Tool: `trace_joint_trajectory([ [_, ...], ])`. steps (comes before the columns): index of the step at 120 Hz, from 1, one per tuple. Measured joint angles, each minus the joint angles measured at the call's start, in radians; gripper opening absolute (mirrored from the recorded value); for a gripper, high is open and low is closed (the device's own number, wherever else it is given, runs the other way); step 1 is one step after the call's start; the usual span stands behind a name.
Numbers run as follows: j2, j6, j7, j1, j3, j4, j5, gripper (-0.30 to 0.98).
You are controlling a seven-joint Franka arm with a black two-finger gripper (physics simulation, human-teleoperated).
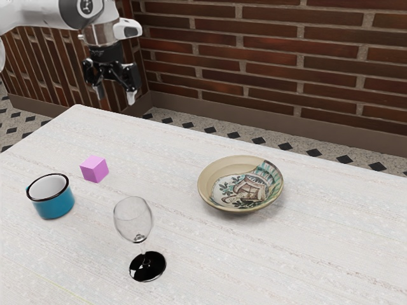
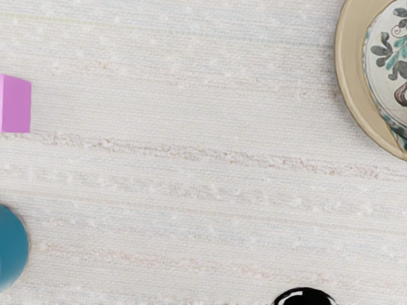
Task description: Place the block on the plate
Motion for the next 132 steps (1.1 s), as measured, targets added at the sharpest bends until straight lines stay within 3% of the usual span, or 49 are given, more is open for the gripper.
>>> trace_joint_trajectory([
  [26, 0.069, -0.011, 0.010, 0.004, 0.041, 0.058, -0.004, 0.68],
  [40, 0.185, -0.016, 0.026, 0.120, 0.046, 0.139, -0.001, 0.68],
  [52, 0.318, -0.019, 0.041, 0.325, -0.146, 0.250, 0.030, 0.69],
  [68, 0.452, -0.016, 0.061, 0.458, -0.258, 0.328, 0.080, 0.69],
  [132, 0.703, 0.106, 0.150, 0.529, -0.282, 0.409, 0.189, 0.69],
])
